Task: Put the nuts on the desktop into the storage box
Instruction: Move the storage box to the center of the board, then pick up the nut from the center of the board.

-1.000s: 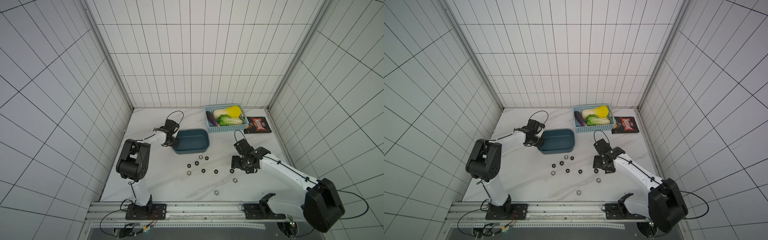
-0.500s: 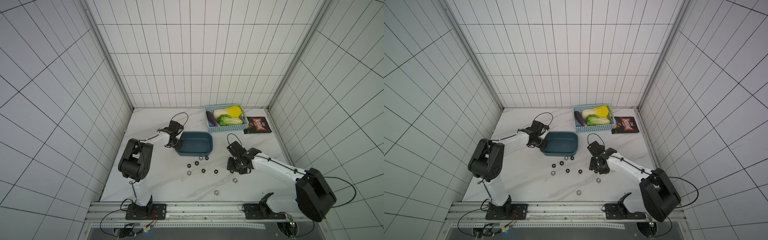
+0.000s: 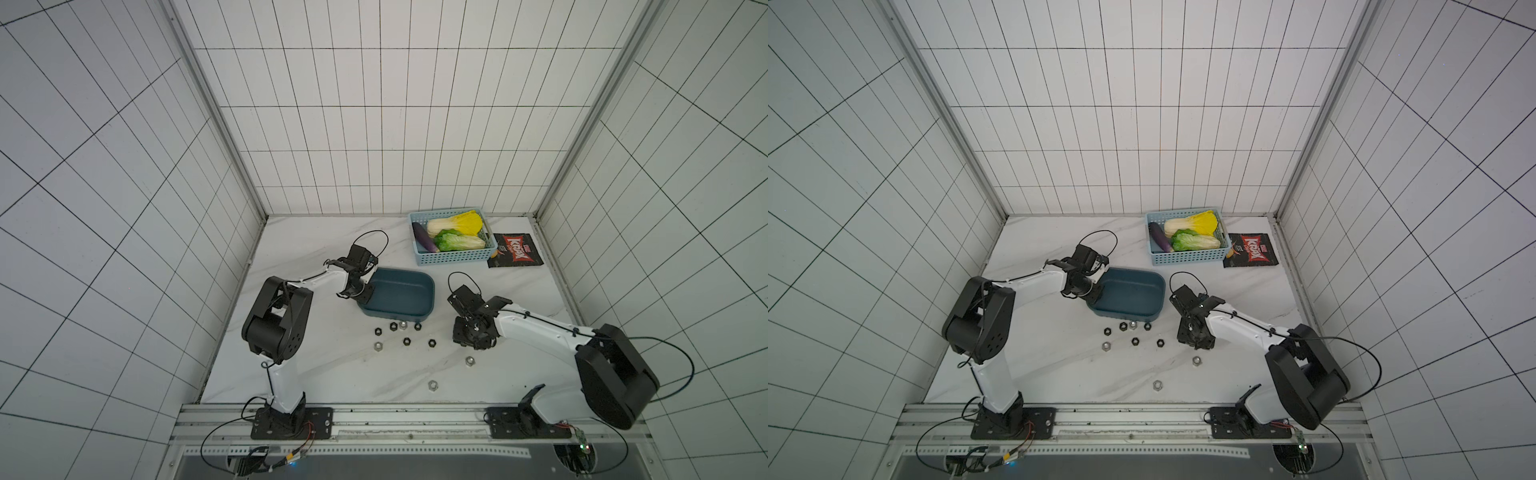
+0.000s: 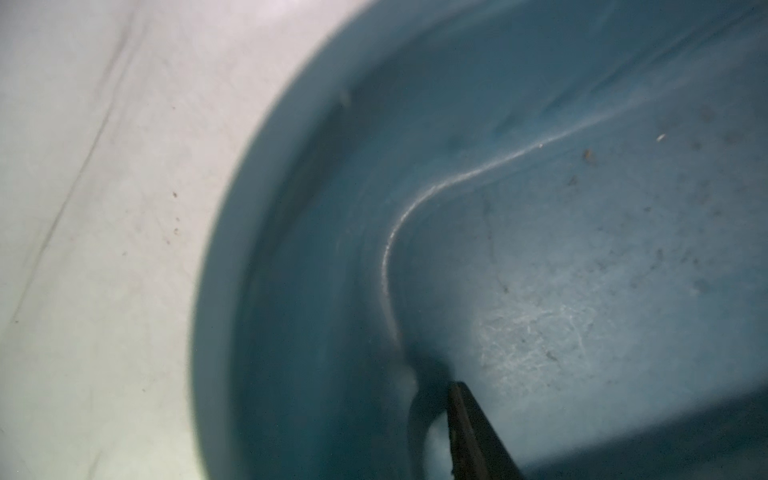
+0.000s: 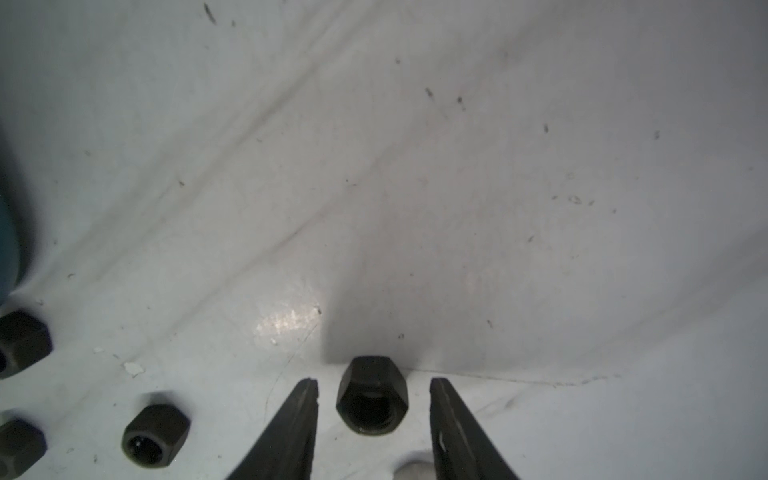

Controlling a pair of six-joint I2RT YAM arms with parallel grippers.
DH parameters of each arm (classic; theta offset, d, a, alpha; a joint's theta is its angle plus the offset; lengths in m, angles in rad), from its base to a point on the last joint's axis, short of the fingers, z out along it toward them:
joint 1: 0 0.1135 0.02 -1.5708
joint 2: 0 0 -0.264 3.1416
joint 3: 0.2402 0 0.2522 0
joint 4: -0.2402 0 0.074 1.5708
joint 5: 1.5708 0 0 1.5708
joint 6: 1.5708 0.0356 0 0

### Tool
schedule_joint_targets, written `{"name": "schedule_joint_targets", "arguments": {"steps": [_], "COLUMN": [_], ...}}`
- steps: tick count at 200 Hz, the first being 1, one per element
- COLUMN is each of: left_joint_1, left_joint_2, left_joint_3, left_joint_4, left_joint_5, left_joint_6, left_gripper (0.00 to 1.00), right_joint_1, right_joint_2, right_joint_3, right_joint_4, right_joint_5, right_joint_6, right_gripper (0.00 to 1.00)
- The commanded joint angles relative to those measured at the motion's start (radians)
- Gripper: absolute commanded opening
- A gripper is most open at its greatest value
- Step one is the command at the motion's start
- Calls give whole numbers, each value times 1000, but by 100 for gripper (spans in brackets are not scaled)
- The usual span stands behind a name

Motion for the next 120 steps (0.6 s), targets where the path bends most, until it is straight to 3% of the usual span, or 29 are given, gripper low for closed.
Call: {"name": "schedule_joint_targets", "arguments": {"steps": [1, 41, 85, 120], "left_joint_1": [-16, -24, -25, -25], "left_joint_2": [26, 35, 16, 1], "left_joint_3": [8, 20, 33, 91], "left_joint_4": [-26, -47, -59, -106], "left_joint_5": [9, 21, 46, 53], "left_joint_6": [20, 22, 15, 15], "left_gripper": [38, 46, 61, 70], "right_joint_1": [7, 6, 6, 6], "right_joint_2": [16, 55, 51, 27], "right_joint_3": [-23, -21, -33, -28], "right_joint_4": [-6, 13, 25, 17], "right_joint_5": [41, 40, 41, 40], "right_joint_6": [20, 14, 21, 20], "right_gripper": [45, 42, 29, 25]}}
